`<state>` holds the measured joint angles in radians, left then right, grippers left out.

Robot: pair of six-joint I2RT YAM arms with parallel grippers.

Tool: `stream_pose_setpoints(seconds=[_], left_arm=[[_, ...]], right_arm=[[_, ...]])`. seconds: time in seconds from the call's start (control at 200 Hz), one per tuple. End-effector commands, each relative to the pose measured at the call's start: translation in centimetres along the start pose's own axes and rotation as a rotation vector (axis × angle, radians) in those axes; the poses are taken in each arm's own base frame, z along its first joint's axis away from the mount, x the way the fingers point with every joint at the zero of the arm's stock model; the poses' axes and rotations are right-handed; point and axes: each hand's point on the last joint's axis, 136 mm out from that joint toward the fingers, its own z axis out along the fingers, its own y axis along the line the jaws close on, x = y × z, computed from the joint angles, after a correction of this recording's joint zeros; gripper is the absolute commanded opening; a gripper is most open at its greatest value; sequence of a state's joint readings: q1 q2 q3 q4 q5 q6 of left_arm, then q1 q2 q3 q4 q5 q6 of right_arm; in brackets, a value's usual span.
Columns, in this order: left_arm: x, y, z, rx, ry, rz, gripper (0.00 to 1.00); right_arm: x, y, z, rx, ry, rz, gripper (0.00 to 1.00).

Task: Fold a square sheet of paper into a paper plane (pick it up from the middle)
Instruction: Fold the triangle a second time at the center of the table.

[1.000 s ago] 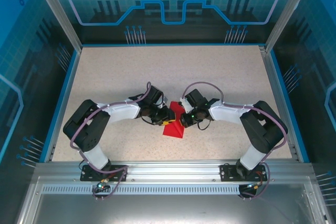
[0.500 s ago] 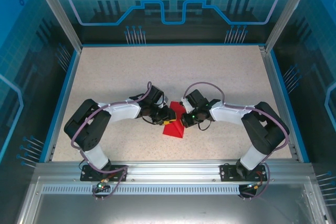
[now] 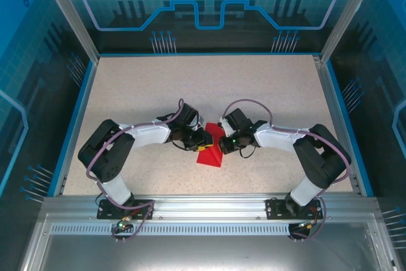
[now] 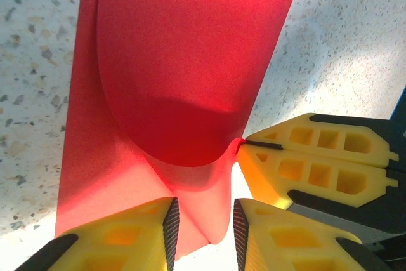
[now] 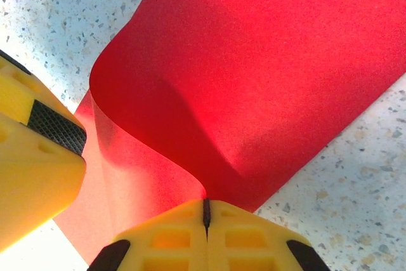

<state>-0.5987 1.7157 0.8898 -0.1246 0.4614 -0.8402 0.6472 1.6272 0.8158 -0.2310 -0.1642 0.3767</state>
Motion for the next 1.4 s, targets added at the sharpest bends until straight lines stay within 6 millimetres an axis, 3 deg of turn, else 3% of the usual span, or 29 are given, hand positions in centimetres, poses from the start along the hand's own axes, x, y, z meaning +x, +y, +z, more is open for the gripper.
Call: stream_pose_setpoints(seconds=[0.0, 0.86, 1.396], left_arm=[[-0.1, -1.1, 0.1, 0.022, 0.012, 0.008, 0.32], [0.0, -1.0, 0.1, 0.017, 0.014, 0.011, 0.31], [0.0, -1.2, 0.1, 0.023, 0.018, 0.005, 0.29]], right_arm=[[0.4, -0.5, 0.5, 0.008, 0.012, 0.022, 0.05], [0.7, 0.1, -0.7, 0.06, 0.004, 0.025, 0.05], [0.4, -0.1, 0.5, 0.063, 0.023, 0.018, 0.05]])
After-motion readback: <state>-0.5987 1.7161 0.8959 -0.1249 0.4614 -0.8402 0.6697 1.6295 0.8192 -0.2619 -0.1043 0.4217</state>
